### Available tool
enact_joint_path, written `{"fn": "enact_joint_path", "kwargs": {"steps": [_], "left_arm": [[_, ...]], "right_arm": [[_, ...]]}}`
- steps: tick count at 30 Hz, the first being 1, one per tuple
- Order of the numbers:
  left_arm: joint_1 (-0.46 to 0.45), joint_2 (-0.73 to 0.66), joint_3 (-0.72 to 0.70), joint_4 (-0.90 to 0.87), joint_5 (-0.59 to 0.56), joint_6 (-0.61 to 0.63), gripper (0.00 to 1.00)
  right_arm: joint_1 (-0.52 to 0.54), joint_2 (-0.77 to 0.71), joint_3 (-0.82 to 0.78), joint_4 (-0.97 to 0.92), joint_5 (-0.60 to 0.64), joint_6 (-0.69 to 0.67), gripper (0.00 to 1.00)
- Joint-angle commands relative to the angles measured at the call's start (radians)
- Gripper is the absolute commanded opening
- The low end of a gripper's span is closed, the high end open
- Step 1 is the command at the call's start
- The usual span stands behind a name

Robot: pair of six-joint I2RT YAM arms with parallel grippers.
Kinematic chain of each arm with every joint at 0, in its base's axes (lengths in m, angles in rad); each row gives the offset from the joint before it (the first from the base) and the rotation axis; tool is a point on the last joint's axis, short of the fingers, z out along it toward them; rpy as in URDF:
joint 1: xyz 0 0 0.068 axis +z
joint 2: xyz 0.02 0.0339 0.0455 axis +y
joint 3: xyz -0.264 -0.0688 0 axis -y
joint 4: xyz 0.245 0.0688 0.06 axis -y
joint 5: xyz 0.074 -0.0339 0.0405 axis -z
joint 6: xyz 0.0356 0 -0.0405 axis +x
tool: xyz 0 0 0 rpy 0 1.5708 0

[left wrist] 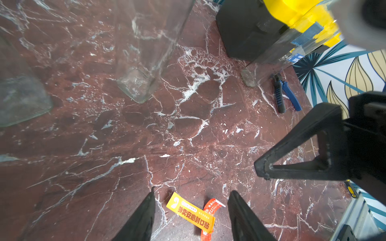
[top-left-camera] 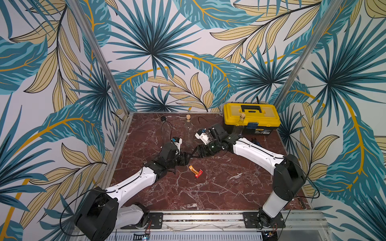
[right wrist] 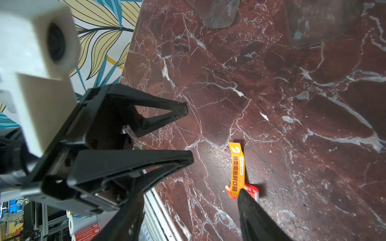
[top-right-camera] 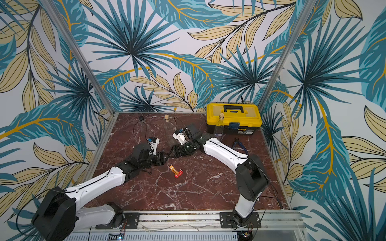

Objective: Remove the label from the bottle
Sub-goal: Place the label at the center of the board, then pick up the bottle from the center of the board.

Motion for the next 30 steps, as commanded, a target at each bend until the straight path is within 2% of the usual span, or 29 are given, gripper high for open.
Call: {"fn": "enact_joint_path", "kwargs": {"steps": [1, 10, 13, 17, 21, 30], "left_arm": [[-0.004, -0.049, 0.003, 0.009, -0.023, 0.003, 0.57], [-0.004, -0.077, 0.109, 0.009, -0.017, 0.048, 0.58], [-0.004, -0.074, 0.159, 0.009, -0.004, 0.068, 0.58], [-0.004, -0.062, 0.223, 0.009, 0.022, 0.093, 0.58], [-0.004, -0.048, 0.274, 0.009, 0.043, 0.106, 0.58], [-0.003, -0.011, 0.313, 0.01, 0.05, 0.103, 0.59]], "right_arm": [[-0.009, -0.057, -0.018, -0.065, 0.075, -0.039, 0.71], [-0.081, -0.209, -0.039, -0.163, 0.267, -0.026, 0.71], [-0.112, -0.273, -0.034, -0.204, 0.378, -0.022, 0.72], [-0.161, -0.326, 0.038, -0.282, 0.544, -0.033, 0.77], [-0.246, -0.32, 0.137, -0.342, 0.633, -0.027, 0.82], [-0.398, -0.184, 0.348, -0.279, 0.767, -0.074, 0.86]]}}
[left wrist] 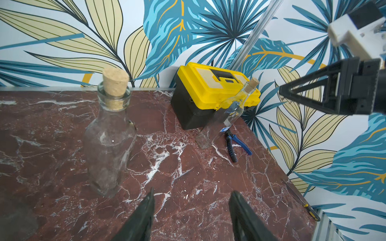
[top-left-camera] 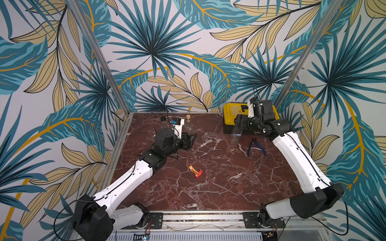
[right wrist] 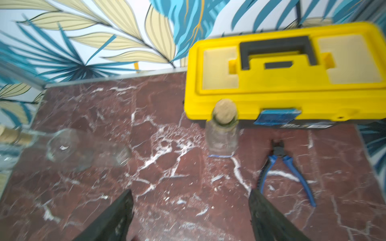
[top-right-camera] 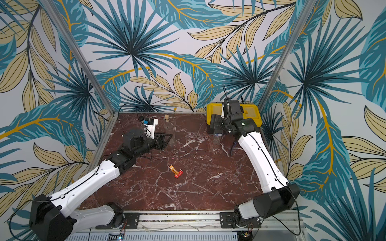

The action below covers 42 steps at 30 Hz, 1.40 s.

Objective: Remove the label from the bottle
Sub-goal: Pick up the bottle from the center of the board.

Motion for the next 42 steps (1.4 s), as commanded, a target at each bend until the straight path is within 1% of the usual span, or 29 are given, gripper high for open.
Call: {"fn": "enact_joint_path", "kwargs": {"steps": [1, 6, 9, 12, 17, 22, 24, 27, 31, 34, 38, 40, 42], "left_arm": [[-0.003, 0.005, 0.025, 0.008, 0.011, 0.011, 0.59], [-0.001, -0.005, 0.026, 0.006, 0.003, 0.018, 0.59], [0.0, -0.01, 0.023, 0.006, -0.001, 0.013, 0.59], [0.002, -0.017, 0.018, 0.006, -0.007, 0.009, 0.59], [0.005, -0.032, 0.006, 0.006, -0.018, 0.004, 0.59], [0.007, -0.039, -0.005, 0.006, -0.021, -0.002, 0.59], [0.007, -0.037, -0.006, 0.006, -0.018, -0.002, 0.59], [0.008, -0.039, -0.009, 0.006, -0.02, -0.004, 0.59], [0.008, -0.039, -0.014, 0.006, -0.021, -0.005, 0.59], [0.008, -0.039, -0.016, 0.006, -0.021, -0.006, 0.59], [0.008, -0.041, -0.017, 0.006, -0.024, -0.004, 0.59], [0.008, -0.041, -0.016, 0.006, -0.024, -0.002, 0.59], [0.008, -0.039, -0.016, 0.006, -0.025, -0.001, 0.59]], "right_arm": [[-0.033, 0.073, 0.05, 0.03, 0.077, -0.041, 0.86], [-0.047, 0.169, 0.106, 0.111, 0.072, -0.099, 0.86], [-0.056, 0.235, 0.154, 0.111, 0.075, -0.107, 0.86], [-0.064, 0.271, 0.158, 0.14, 0.063, -0.105, 0.87], [-0.078, 0.302, 0.139, 0.142, 0.089, -0.092, 0.86], [-0.082, 0.297, 0.086, 0.181, 0.058, -0.082, 0.79], [-0.082, 0.3, 0.074, 0.186, 0.05, -0.081, 0.74], [-0.082, 0.297, 0.051, 0.193, 0.03, -0.068, 0.72], [-0.082, 0.28, 0.004, 0.228, 0.037, -0.066, 0.57], [-0.082, 0.279, 0.001, 0.223, 0.034, -0.075, 0.48], [-0.082, 0.266, -0.017, 0.228, 0.016, -0.088, 0.31], [-0.082, 0.258, -0.025, 0.23, 0.012, -0.092, 0.24], [-0.081, 0.25, -0.031, 0.234, 0.003, -0.105, 0.2]]}}
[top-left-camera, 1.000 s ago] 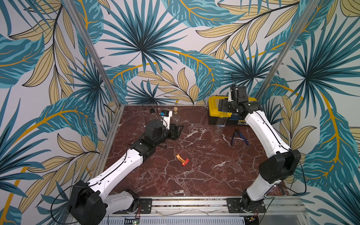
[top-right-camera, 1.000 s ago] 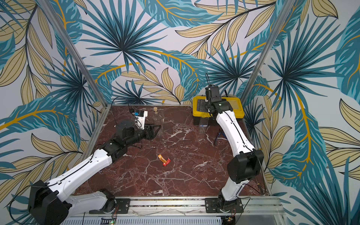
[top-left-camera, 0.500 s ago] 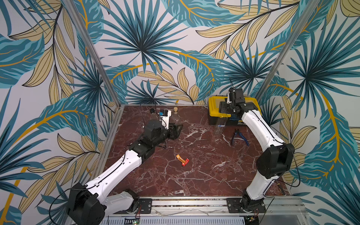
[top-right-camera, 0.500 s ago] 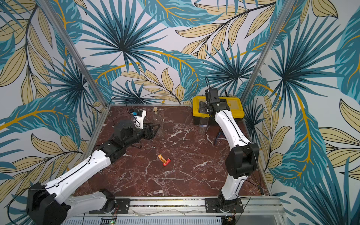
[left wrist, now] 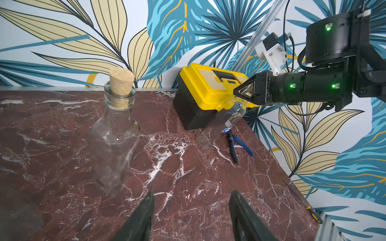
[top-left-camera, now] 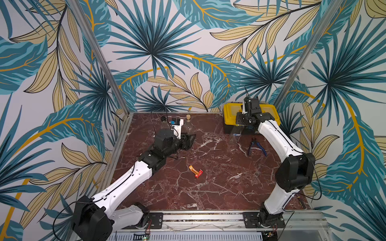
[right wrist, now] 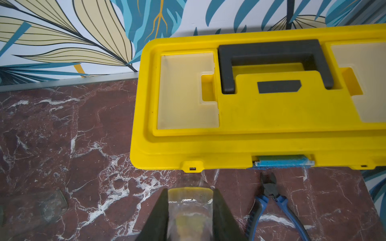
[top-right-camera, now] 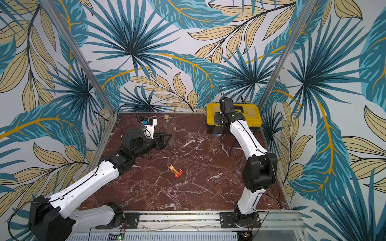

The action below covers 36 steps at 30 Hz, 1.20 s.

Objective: Remove the label from the bottle
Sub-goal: Pick up the bottle from the center of the board, then place the bottle at the center of the board.

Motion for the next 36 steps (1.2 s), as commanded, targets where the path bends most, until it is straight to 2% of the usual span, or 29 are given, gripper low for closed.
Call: {"fn": "enact_joint_path", "kwargs": {"steps": [1, 6, 11, 16, 20, 26, 36], "left_arm": [[0.005, -0.02, -0.007, 0.007, -0.012, 0.002, 0.59], [0.004, -0.015, -0.004, 0.008, -0.009, 0.002, 0.59], [0.005, -0.012, 0.011, 0.008, -0.008, 0.012, 0.59], [0.005, -0.003, 0.034, 0.009, 0.01, 0.023, 0.59], [0.003, 0.009, 0.053, 0.008, 0.02, 0.032, 0.59], [0.002, 0.018, 0.068, 0.008, 0.027, 0.034, 0.59], [-0.006, 0.025, 0.074, 0.008, 0.023, 0.032, 0.59]], "right_arm": [[0.003, -0.039, -0.029, 0.012, -0.03, -0.019, 0.18], [0.007, -0.059, -0.029, -0.003, -0.04, -0.054, 0.0], [0.046, -0.114, -0.026, -0.019, -0.071, -0.131, 0.0], [0.122, -0.181, -0.04, -0.034, -0.194, -0.225, 0.0], [0.184, -0.217, -0.089, -0.013, -0.311, -0.244, 0.0], [0.278, -0.23, -0.133, 0.02, -0.386, -0.301, 0.0], [0.384, -0.243, -0.184, 0.08, -0.354, -0.399, 0.0]]}}
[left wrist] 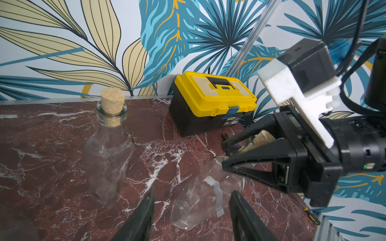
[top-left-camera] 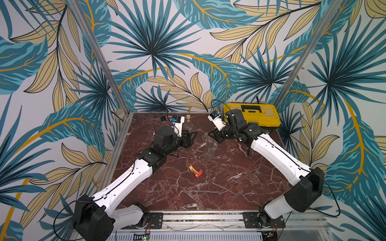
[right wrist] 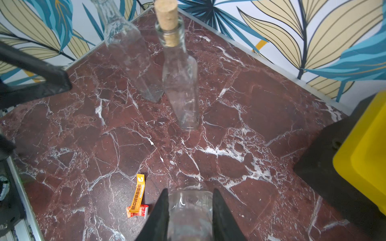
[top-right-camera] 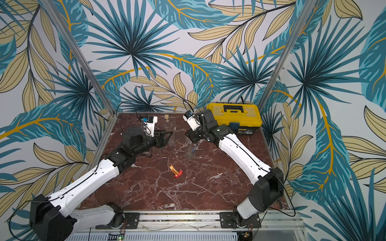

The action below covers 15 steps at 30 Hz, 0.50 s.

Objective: Remove the label from the bottle
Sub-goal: Place the bottle at the center of the board.

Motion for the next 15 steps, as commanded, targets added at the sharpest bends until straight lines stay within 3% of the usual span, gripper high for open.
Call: {"fn": "enact_joint_path", "kwargs": {"steps": [1, 15], "left_arm": [[-0.004, 0.005, 0.028, 0.008, 0.005, 0.014, 0.59], [-0.007, 0.025, 0.044, 0.008, 0.011, 0.019, 0.59]], "right_arm": [[0.028, -0.023, -0.015, 0.076, -0.001, -0.06, 0.0], [0.072, 0.009, -0.054, 0.097, 0.022, -0.125, 0.0]]}}
